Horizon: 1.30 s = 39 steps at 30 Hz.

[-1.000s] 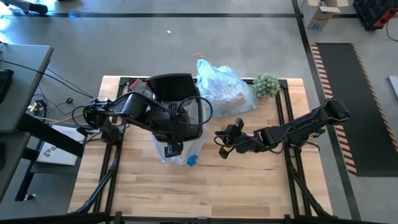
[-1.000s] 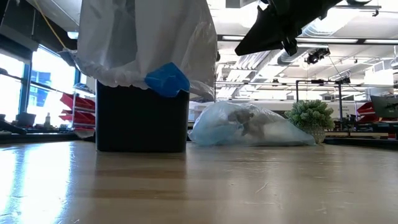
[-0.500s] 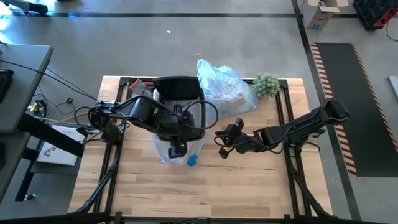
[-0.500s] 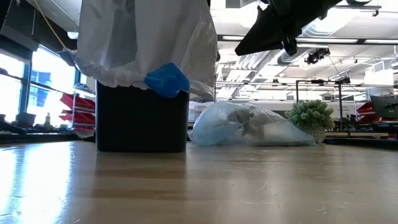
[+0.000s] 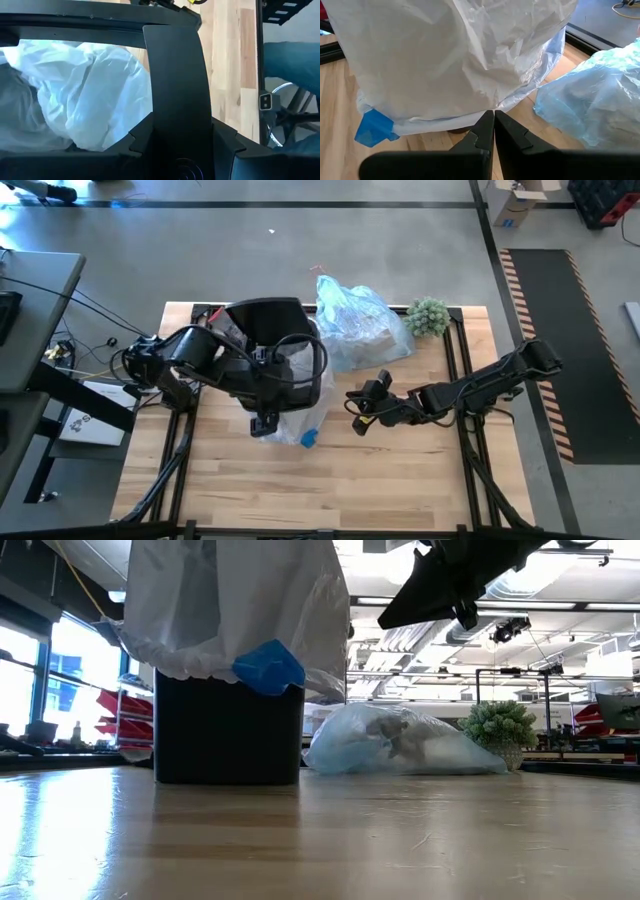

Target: Place trash/remove bag and relplace

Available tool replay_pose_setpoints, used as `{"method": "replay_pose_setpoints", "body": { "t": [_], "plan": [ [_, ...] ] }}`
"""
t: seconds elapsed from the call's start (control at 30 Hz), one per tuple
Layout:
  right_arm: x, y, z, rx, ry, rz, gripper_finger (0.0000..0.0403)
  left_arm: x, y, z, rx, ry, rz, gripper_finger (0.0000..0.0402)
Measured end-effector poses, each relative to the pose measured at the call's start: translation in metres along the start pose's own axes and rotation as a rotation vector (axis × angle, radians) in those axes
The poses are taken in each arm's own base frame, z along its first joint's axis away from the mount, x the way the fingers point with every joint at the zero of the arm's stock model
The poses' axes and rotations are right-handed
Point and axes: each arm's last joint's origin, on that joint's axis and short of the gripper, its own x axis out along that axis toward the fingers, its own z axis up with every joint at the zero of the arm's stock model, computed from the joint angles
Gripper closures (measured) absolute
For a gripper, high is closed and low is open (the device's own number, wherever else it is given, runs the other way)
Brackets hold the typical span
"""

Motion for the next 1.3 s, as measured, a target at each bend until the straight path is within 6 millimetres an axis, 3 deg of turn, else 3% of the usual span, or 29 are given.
{"method": "replay_pose_setpoints", "body": {
  "t": [0.3, 1.03, 1.3],
  "plan": [
    [0.0, 0.0, 0.0, 0.0, 0.0, 0.0, 0.0402, 0.031, 0.007, -0.003, 0.023, 0.097, 0.091, 0.0302],
    [0.001, -0.001, 0.0, 0.002, -0.001, -0.004, 0.0402, 0.035, 0.01, 0.001, 0.083, 0.071, 0.13, 0.0302],
    [0.001, -0.001, 0.0, 0.002, -0.001, -0.004, 0.0402, 0.051, 0.015, -0.001, 0.066, 0.133, 0.142, 0.0302]
  ]
}}
